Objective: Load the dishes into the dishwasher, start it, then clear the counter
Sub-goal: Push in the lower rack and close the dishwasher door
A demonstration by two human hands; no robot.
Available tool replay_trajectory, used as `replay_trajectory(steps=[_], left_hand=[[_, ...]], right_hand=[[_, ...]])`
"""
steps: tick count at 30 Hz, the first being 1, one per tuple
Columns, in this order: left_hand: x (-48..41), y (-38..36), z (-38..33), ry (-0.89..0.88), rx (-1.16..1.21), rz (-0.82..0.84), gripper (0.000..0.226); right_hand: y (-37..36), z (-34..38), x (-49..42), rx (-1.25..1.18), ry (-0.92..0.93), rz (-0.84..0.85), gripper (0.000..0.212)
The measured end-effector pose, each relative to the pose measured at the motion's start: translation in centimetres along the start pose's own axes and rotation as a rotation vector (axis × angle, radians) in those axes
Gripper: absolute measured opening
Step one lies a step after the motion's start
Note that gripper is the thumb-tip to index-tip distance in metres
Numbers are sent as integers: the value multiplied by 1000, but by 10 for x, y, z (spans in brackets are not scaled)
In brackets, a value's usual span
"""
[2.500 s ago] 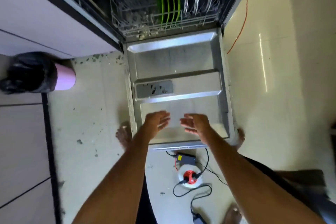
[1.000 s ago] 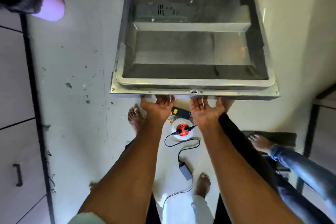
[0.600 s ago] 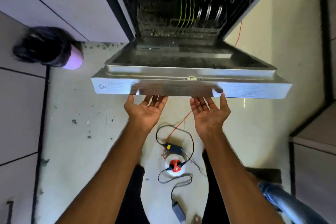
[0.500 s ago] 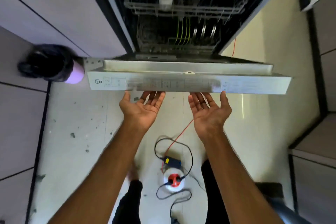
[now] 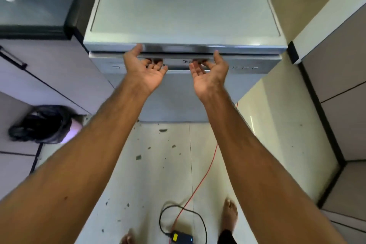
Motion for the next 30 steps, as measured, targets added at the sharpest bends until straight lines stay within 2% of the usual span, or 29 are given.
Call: replay_trajectory(steps=[6,12,14,17,18,21,23,25,27,30], left_hand=[[-15,-24,-14,16,-20,-46,70],[-19,-24,-21,40,-68,-60,77],[-14,-23,-18,46,-158,-45,67],[-9,-17,-12,11,-475,-50,26],[-7,-16,-11,-20,-615,-78,22],[0,-12,-14,-269,-1217,-200,39],[8,-13,-17,-552,-1576,-282,51],[14,-22,-16,-791,-1802,-235,60],[12,-30,-12,-852,-2017,-120,74],[4,-28,-11,-758,-2342,-113,91]], right_hand=[[-25,5,-12,-7,0,7,12],[-23,-1,-11,36,4,-8,3],[-22,-3,-11,115,19,-19,3],[-20,-3,-8,303,75,-35,11],[-21,-1,-4,368,107,-29,9],[-25,4,3,581,270,55,16],[-32,8,4,868,512,125,33],[-44,12,2,1225,763,218,45],[-54,13,-2,1576,780,379,54],[-63,14,-7,2022,655,545,61]])
Point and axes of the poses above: each hand's wrist, its own x-axis away from the middle knuckle, its own y-axis out of the back of the hand, z = x × y, the point moved 2 cm from there along -x, towards the middle knuckle, and after that the axes turned 6 degrees about y, right-handed, at the moved point
